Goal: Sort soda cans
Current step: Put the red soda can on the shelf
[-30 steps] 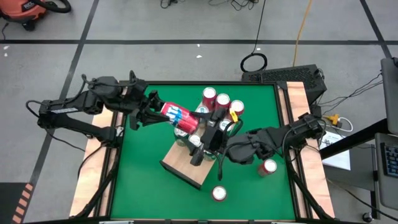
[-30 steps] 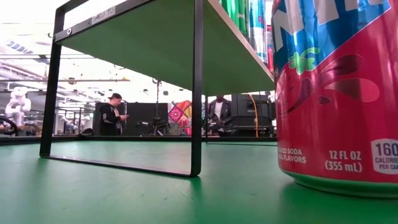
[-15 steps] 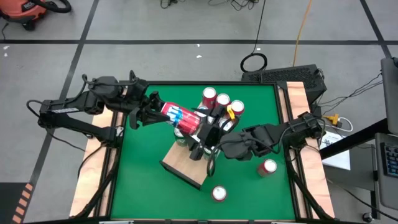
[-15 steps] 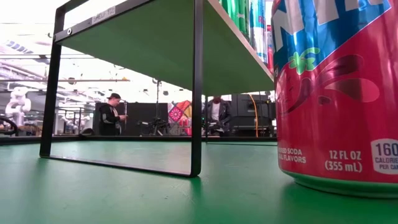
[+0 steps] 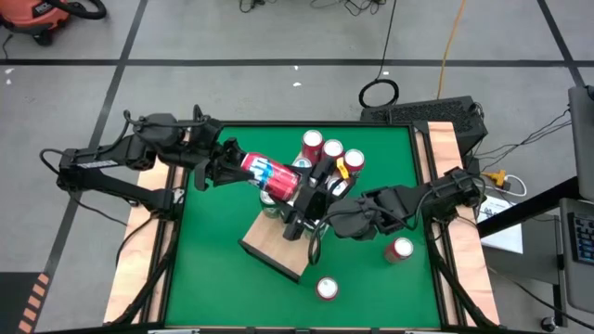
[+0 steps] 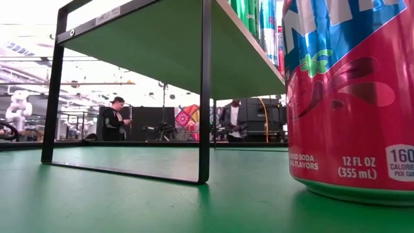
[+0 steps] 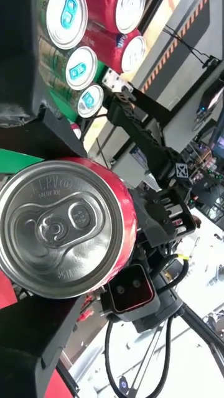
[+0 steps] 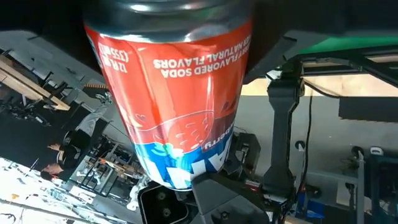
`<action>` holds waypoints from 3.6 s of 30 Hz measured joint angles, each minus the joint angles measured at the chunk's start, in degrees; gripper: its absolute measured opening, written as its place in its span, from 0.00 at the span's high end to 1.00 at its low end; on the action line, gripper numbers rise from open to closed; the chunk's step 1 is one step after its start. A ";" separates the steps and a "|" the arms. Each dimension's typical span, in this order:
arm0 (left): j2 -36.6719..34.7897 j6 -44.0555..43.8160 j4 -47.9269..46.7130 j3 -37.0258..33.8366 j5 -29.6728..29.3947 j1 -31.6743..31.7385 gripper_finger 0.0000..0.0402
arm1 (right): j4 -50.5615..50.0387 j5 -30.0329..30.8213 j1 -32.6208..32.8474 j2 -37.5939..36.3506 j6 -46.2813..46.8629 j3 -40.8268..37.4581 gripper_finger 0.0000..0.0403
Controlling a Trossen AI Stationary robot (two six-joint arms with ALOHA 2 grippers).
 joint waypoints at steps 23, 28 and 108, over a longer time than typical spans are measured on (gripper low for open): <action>-0.30 19.99 9.68 0.04 0.35 0.11 0.02 | 11.88 -1.04 2.15 -0.20 23.44 -0.09 0.27; -0.27 21.86 16.55 0.04 5.48 0.12 0.02 | 15.84 -6.22 2.04 -0.20 25.55 -0.09 0.27; 3.40 22.09 26.46 -0.09 12.55 -1.09 0.28 | 17.37 -9.75 0.96 -0.22 23.78 0.02 0.10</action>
